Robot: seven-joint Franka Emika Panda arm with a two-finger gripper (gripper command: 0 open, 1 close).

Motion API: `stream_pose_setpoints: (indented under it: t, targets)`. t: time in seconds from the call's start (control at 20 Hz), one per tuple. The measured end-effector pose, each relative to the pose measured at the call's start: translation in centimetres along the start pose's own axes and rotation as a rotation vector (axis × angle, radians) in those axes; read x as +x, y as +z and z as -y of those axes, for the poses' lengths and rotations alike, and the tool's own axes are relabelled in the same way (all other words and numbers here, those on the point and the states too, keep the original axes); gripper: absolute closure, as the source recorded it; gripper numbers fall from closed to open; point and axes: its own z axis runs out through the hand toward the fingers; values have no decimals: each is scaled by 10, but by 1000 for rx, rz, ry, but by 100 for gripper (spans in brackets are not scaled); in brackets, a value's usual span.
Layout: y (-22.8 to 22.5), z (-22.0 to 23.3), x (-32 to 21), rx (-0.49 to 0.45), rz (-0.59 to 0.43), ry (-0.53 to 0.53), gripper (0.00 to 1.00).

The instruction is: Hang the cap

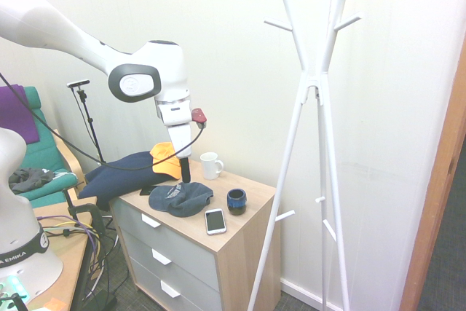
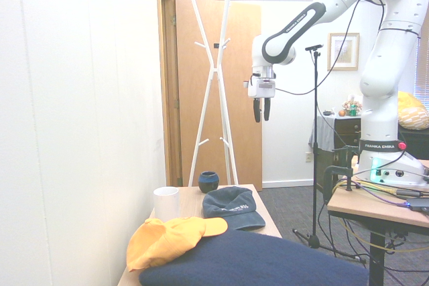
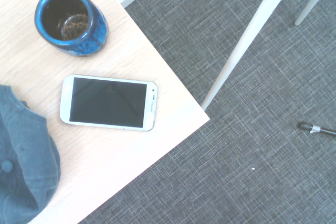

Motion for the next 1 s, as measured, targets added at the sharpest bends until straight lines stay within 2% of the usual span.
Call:
stream_pose_setpoints:
  t: [0.25,0.5,0.75,1.0]
  targets:
    - [4,7,0,-5,-3,2,0]
    - [19,60,-35,-26,-34,-64,0]
    - [71,128,-94,-75,-79,-154,0]
    - [137,180,-122,-132,-79,-191,0]
